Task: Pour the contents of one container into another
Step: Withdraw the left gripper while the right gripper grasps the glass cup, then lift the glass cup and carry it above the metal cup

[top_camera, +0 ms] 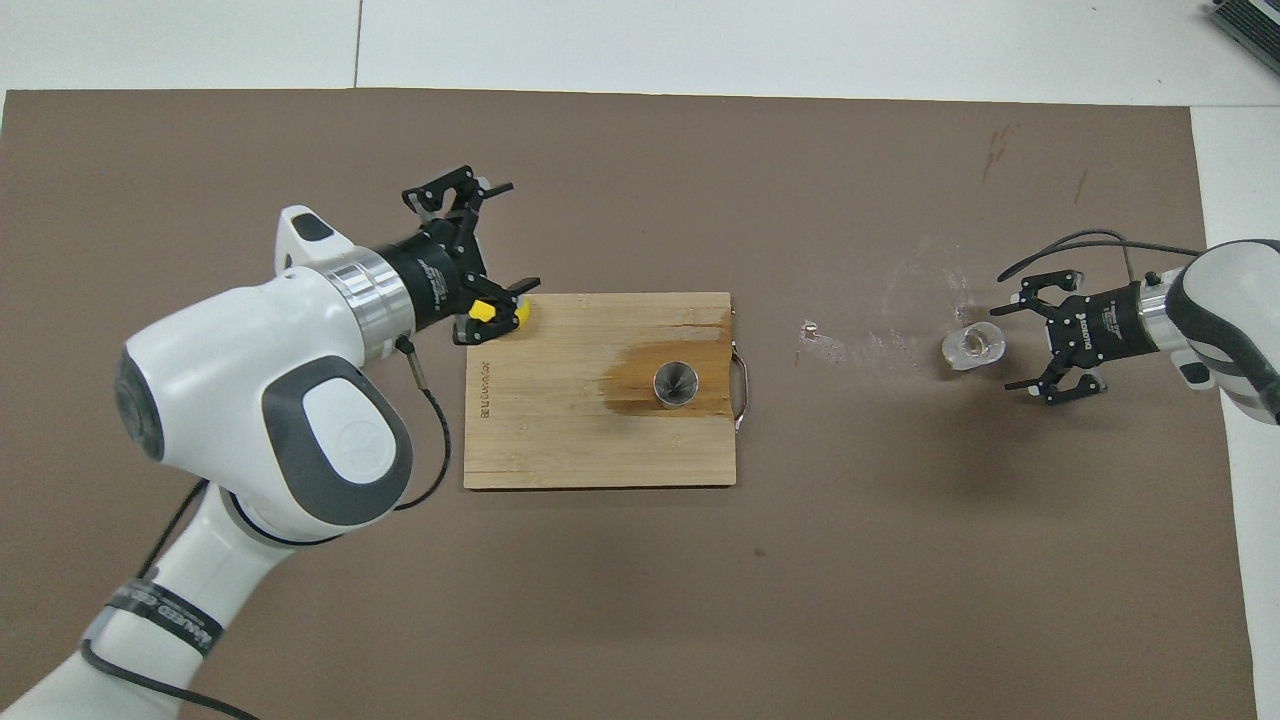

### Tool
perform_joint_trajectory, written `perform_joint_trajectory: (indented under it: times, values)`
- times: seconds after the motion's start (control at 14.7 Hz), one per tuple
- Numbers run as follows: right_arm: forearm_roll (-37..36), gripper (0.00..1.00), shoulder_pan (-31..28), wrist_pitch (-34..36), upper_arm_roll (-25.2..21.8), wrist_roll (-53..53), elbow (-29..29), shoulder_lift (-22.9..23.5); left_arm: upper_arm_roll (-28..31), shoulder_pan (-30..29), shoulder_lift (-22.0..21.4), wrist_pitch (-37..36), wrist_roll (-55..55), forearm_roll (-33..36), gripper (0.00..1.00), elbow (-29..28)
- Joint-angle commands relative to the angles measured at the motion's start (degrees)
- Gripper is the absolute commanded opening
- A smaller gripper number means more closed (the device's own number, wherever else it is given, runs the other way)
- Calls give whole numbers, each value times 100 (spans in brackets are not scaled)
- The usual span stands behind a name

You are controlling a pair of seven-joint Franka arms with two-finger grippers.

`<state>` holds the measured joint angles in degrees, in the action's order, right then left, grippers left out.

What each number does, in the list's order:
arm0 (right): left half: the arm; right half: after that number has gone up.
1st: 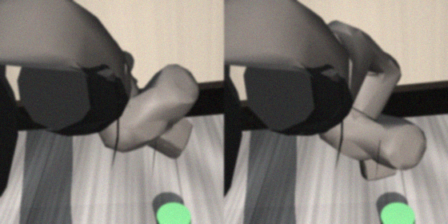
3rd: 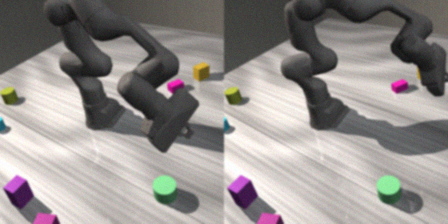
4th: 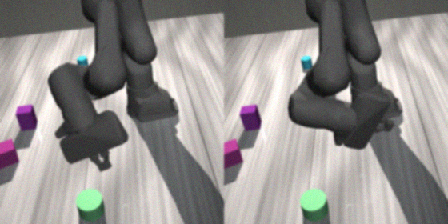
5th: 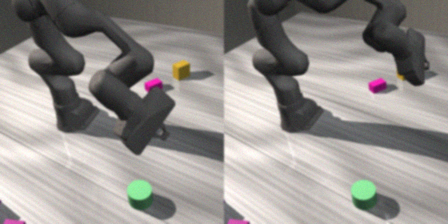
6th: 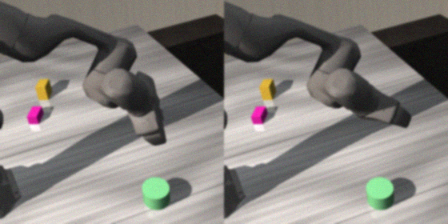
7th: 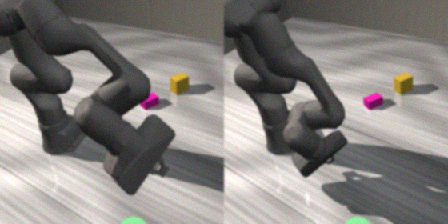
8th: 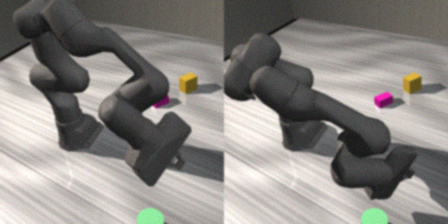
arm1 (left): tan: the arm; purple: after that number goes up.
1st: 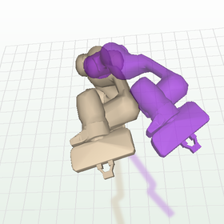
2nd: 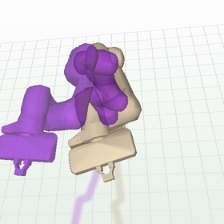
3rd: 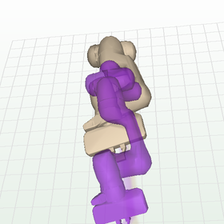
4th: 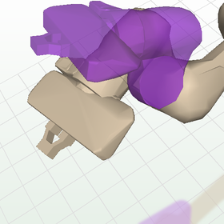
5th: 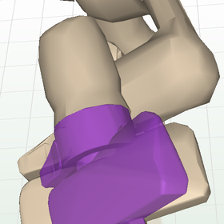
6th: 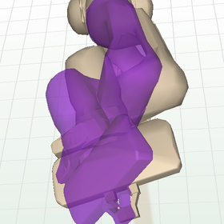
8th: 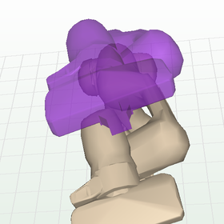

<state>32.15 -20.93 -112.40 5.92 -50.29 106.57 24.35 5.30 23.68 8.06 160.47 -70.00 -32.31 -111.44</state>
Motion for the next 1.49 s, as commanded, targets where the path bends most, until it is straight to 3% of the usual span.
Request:
perform_joint_trajectory:
  times: [0.0, 0.2, 0.54, 0.75, 0.82, 0.95, 1.02, 1.15, 1.36, 1.43]
  values:
    - [370, 99, -16, -247, 23, 221, 293, -97, -64, -485, 160, -348, 74, 1581, 100, 315]
    - [529, 97, 1, -335, 23, 230, 364, -132, -99, -951, 160, -1637, 179, 3219, 100, 771]
    - [538, 85, 1, -362, 23, 265, 470, -149, -135, -1594, -129, -3879, 3513, 3039, 100, 1281]
    - [626, 66, 10, -371, 23, 256, 496, -167, -91, -1778, -515, -5171, 5736, 3029, 100, 1353]
    - [626, 55, 10, -371, 23, 230, 487, -167, -82, -1796, -682, -5575, 6265, 3038, 100, 1353]
    - [670, 17, 10, -283, 32, 169, 418, -167, -38, -1832, -832, -6305, 6727, 3038, 100, 1509]
    - [679, 6, 10, -274, 24, 81, 391, -167, -64, -1832, -833, -6787, 6771, 3055, 100, 1868]
    - [679, 0, 10, -274, 32, -173, 338, -237, -143, -1884, -772, -7397, 6771, 3099, 100, 2423]
    - [679, 0, 369, -300, 32, -612, 364, -588, -1168, -2744, -876, -7584, 6780, 3091, 100, 2347]
    - [679, 0, 509, -309, 32, -866, 364, -667, -1180, -2755, -964, -7549, 6789, 3082, 100, 2189]
